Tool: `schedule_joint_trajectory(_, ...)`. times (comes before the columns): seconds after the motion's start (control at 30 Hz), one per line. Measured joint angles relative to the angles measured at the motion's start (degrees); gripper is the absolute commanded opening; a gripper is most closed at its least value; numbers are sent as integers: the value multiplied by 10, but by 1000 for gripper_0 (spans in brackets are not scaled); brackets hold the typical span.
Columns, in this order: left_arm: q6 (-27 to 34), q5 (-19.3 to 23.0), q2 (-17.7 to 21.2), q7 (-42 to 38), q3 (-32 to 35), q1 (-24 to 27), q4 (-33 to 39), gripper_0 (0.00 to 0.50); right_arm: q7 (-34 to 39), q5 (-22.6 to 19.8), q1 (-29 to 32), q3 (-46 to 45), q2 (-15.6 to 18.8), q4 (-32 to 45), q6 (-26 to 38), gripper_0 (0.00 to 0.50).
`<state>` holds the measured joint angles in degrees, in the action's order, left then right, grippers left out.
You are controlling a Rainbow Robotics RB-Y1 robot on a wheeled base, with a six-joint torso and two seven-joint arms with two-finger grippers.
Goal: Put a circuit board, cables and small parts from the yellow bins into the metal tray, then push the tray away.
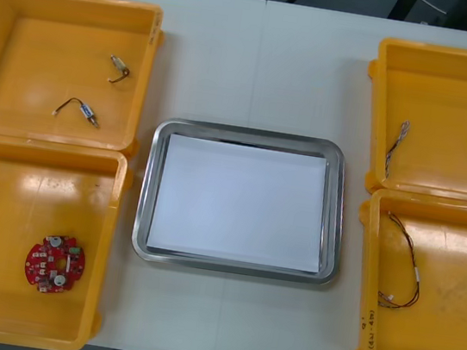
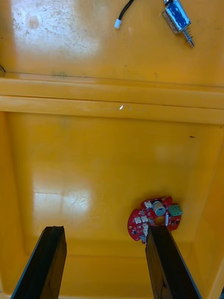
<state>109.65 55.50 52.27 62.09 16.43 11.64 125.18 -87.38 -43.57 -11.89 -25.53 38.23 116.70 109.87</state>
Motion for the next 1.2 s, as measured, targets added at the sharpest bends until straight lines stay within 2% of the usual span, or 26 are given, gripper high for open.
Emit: schedule_joint_trajectory(1.2,0,0,0,0,0,0,0,500,0,0,0,0,0,0,0,447)
